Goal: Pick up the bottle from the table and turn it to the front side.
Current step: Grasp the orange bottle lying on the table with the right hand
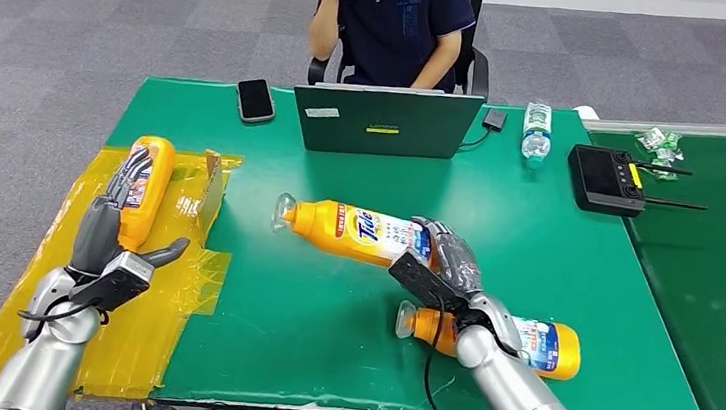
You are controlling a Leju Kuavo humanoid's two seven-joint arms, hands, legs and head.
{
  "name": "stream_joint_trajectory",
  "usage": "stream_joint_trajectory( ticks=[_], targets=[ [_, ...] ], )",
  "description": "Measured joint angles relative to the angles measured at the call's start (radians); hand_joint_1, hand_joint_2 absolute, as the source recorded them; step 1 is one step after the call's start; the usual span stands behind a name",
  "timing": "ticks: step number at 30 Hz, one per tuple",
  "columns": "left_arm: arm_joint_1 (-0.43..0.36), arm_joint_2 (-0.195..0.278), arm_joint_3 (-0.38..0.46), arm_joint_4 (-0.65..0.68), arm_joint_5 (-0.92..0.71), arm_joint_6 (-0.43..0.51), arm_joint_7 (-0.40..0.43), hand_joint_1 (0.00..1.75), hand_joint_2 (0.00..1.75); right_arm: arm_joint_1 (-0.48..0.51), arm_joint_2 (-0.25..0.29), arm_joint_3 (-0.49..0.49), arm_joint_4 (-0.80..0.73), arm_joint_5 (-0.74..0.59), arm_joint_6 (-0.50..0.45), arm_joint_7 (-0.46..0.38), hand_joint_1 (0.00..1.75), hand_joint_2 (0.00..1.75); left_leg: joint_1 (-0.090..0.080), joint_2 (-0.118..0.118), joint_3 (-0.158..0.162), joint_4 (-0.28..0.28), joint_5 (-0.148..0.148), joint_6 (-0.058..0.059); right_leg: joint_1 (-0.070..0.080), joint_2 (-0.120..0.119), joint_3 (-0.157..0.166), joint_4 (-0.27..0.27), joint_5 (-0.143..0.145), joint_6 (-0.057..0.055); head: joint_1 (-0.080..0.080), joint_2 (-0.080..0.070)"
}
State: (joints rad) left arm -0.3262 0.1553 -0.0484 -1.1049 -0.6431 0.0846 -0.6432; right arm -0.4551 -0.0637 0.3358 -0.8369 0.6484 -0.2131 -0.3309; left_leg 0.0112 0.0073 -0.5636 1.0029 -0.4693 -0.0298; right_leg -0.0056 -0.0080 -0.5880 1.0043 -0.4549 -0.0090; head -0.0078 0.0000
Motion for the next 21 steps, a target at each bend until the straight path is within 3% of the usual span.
stream_joint_trajectory(
  ticks=[14, 21],
  targets=[
    [-0.017, -0.041, 0.0, 0.023, 0.034, -0.015, -0.003, 0.0, 1.75, 0.018, 0.088, -0.004, -0.058, -0.037, 0.029, -0.01, 1.75, 1.75, 0.001, 0.0, 0.0, 0.0, 0.0, 0.0, 0.0, 0.0, 0.0, 0.0, 0.0, 0.0, 0.0, 0.0],
    [-0.016, -0.056, -0.005, 0.022, 0.153, -0.048, -0.006, 0.0, 1.75, 0.004, 0.133, -0.01, -0.057, -0.064, 0.054, -0.024, 1.75, 1.75, 0.001, 0.0, 0.0, 0.0, 0.0, 0.0, 0.0, 0.0, 0.0, 0.0, 0.0, 0.0, 0.0, 0.0]
  ],
)
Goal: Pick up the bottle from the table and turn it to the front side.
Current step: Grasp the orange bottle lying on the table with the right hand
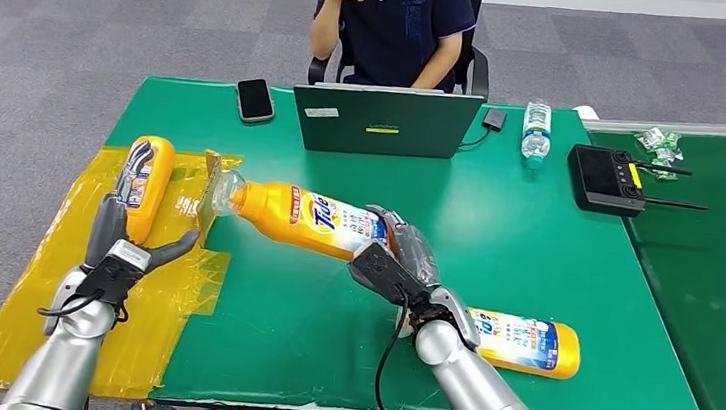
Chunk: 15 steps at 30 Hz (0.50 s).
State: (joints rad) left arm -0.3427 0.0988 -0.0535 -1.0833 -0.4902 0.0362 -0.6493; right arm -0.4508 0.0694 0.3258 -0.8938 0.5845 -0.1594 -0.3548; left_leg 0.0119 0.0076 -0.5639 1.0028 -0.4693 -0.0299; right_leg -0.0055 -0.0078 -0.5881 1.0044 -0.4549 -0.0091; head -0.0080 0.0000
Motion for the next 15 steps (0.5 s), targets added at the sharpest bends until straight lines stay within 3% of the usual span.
stream_joint_trajectory(
  ticks=[6, 15],
  targets=[
    [0.009, -0.006, -0.01, -0.021, 0.148, -0.071, 0.0, 0.0, 1.75, -0.016, 0.03, 0.0, 0.025, -0.026, 0.009, -0.025, 1.75, 1.75, 0.0, 0.0, 0.0, 0.0, 0.0, 0.0, 0.0, 0.0, 0.0, 0.0, 0.0, 0.0, 0.0, 0.0],
    [0.016, -0.009, -0.011, -0.034, 0.199, -0.105, 0.0, 0.0, 1.75, -0.025, 0.046, 0.0, 0.051, -0.029, 0.014, -0.029, 1.75, 1.75, 0.0, 0.0, 0.0, 0.0, 0.0, 0.0, 0.0, 0.0, 0.0, 0.0, 0.0, 0.0, 0.0, 0.0]
  ],
)
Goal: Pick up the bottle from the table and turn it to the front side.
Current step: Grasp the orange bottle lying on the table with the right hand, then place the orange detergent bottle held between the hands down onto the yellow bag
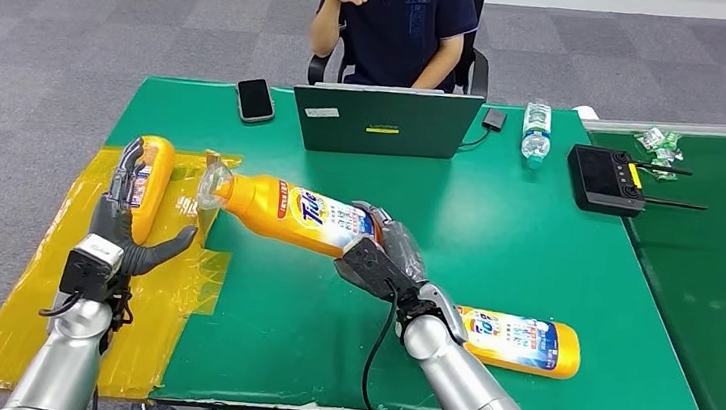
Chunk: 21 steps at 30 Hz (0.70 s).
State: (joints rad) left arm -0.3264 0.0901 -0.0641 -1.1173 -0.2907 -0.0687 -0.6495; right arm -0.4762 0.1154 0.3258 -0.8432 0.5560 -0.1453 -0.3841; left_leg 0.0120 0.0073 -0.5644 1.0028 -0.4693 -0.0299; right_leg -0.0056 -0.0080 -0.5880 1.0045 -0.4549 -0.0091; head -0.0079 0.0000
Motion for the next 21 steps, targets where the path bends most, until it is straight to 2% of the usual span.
stream_joint_trajectory(
  ticks=[10, 21],
  targets=[
    [0.024, -0.006, 0.0, -0.024, 0.157, -0.091, 0.0, 0.0, 1.75, -0.031, 0.02, 0.0, 0.058, -0.018, 0.003, -0.025, 1.75, 1.75, 0.0, 0.0, 0.0, 0.0, 0.0, 0.0, 0.0, 0.0, 0.0, 0.0, 0.0, 0.0, 0.0, 0.0],
    [0.019, -0.055, 0.01, -0.036, 0.223, -0.152, 0.0, 0.0, 1.75, -0.032, 0.034, 0.0, 0.112, -0.018, -0.003, -0.045, 1.75, 1.75, 0.0, -0.001, 0.0, 0.0, 0.0, 0.0, 0.0, 0.0, 0.0, 0.0, 0.0, 0.0, 0.0, 0.0]
  ],
)
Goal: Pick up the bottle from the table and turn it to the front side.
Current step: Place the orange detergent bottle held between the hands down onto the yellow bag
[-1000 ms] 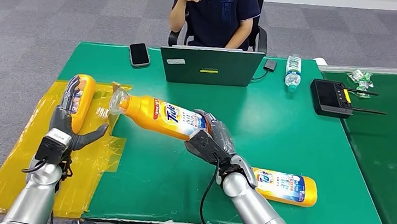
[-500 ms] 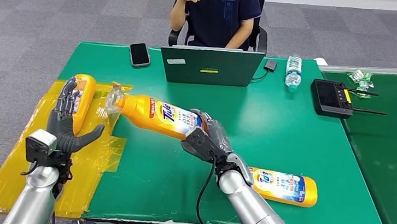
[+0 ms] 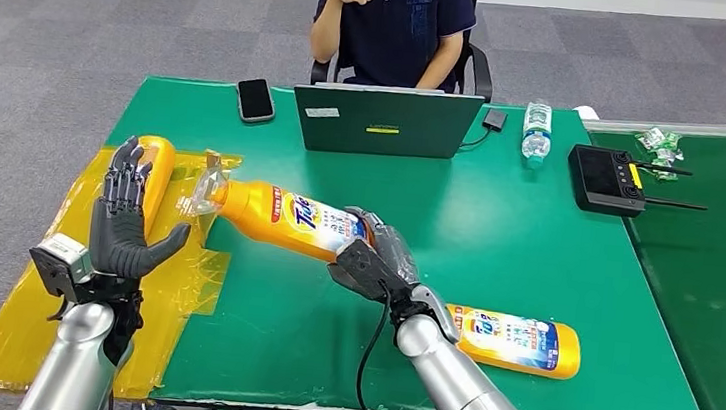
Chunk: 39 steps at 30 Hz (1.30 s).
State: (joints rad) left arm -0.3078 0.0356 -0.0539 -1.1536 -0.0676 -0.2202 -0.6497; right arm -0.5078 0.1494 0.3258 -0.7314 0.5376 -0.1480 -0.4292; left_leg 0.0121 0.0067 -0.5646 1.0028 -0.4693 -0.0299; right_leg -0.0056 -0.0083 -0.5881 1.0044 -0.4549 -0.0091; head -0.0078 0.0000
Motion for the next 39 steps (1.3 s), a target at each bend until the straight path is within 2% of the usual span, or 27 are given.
stream_joint_trajectory(
  ticks=[14, 25, 30, 39],
  targets=[
    [-0.01, -0.055, 0.008, 0.005, 0.01, -0.039, 0.0, 0.0, 1.75, -0.007, 0.035, 0.0, 0.025, -0.013, 0.007, -0.017, 1.75, 1.75, 0.0, 0.0, 0.0, 0.0, 0.0, 0.0, 0.0, 0.0, 0.0, 0.0, 0.0, 0.0, 0.0, 0.0],
    [-0.046, -0.088, 0.008, 0.057, 0.024, -0.067, 0.0, 0.0, 1.75, -0.043, 0.06, 0.0, 0.038, -0.033, 0.018, -0.013, 1.75, 1.75, 0.0, 0.0, 0.0, 0.0, 0.0, 0.0, 0.0, 0.0, 0.0, 0.0, 0.0, 0.0, 0.0, 0.0],
    [-0.051, -0.102, 0.008, 0.079, 0.047, -0.103, 0.0, 0.0, 1.75, -0.056, 0.064, 0.0, 0.048, -0.035, 0.018, -0.013, 1.75, 1.75, 0.0, 0.0, 0.0, 0.0, 0.0, 0.0, 0.0, 0.0, 0.0, 0.0, 0.0, 0.0, 0.0, 0.0],
    [-0.047, -0.159, 0.008, 0.127, 0.087, -0.169, 0.0, 0.0, 1.75, -0.069, 0.069, 0.0, 0.068, -0.047, 0.016, -0.011, 1.75, 1.75, 0.0, 0.0, 0.0, 0.0, 0.0, 0.0, 0.0, 0.0, 0.0, 0.0, 0.0, 0.0, 0.0, 0.0]
  ],
)
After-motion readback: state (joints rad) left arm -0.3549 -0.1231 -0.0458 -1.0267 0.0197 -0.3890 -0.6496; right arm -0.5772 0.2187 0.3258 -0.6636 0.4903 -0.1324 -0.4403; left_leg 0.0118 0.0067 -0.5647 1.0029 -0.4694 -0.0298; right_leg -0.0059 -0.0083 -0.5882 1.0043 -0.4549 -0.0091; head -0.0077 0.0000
